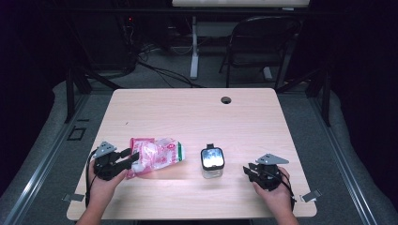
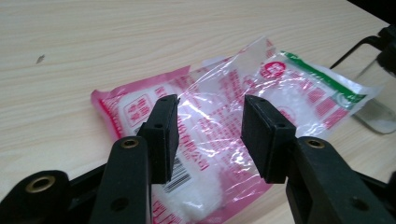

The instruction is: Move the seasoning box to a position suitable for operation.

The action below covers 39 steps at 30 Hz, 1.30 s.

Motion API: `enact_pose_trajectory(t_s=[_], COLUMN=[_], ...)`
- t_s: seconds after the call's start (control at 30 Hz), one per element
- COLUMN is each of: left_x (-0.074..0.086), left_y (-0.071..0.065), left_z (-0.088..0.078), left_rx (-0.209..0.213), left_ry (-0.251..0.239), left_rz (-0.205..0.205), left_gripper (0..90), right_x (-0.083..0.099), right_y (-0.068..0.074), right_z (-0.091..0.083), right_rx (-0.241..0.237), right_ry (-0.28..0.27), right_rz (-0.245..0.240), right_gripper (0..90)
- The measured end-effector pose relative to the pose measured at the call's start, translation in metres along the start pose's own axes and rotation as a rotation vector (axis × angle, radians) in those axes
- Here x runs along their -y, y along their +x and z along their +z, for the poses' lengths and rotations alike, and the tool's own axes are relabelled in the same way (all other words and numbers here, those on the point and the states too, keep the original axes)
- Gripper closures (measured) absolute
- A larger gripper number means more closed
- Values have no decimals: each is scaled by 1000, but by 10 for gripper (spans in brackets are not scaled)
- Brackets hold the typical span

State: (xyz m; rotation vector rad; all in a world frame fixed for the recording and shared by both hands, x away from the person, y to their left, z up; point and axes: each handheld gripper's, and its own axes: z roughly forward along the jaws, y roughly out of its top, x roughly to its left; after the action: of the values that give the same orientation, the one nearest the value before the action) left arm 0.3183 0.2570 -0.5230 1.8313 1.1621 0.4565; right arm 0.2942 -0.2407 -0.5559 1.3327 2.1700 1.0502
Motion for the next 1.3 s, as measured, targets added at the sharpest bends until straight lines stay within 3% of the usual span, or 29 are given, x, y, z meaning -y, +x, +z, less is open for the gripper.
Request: enact_pose_trajectory(t_s=[0.1, 0.2, 0.33, 0.43, 0.5, 0.57, 0.6, 0.63, 0.7, 0.83, 0.97, 1.07, 1.17, 1.3], left_x=[-2, -1, -2, -8, -12, -14, -19, -19, -27, -33, -35, -34, -30, -29], left_y=[-3, -10, -23, -32, -41, -47, -58, -58, -73, -90, -96, -103, -113, -123], left_z=[3, 9, 19, 24, 28, 31, 37, 37, 50, 67, 75, 81, 85, 94], left_rx=[-2, 16, 20, 16, 41, 28, 39, 39, 48, 75, 99, 98, 102, 106], left_ry=[5, 10, 37, 49, 47, 48, 48, 48, 55, 97, 107, 129, 134, 138], left_rz=[-15, -29, 23, 40, 53, 71, 77, 77, 82, 105, 106, 134, 162, 156], left_gripper=[563, 573, 573, 565, 630, 645, 667, 686, 720, 794, 895, 900, 900, 900], right_x=[-3, -8, -18, -24, -27, -29, -35, -36, -42, -51, -58, -59, -55, -54], right_y=[-1, -3, -5, -3, -1, 1, 4, 6, 12, 21, 26, 31, 31, 32], right_z=[-2, -5, -4, -2, 0, 2, 7, 11, 17, 26, 28, 31, 32, 36], right_rx=[-5, -12, -25, -47, -38, -41, -32, -28, -20, -37, -71, -77, -88, -87], right_ry=[-12, -36, -46, -48, -51, -57, -46, -45, -29, -24, -42, -40, -60, -58], right_rz=[-8, 20, 40, 52, 49, 53, 44, 35, 5, -11, -11, -34, -13, 2], right_gripper=[690, 682, 729, 772, 781, 790, 810, 820, 836, 867, 900, 900, 900, 900])
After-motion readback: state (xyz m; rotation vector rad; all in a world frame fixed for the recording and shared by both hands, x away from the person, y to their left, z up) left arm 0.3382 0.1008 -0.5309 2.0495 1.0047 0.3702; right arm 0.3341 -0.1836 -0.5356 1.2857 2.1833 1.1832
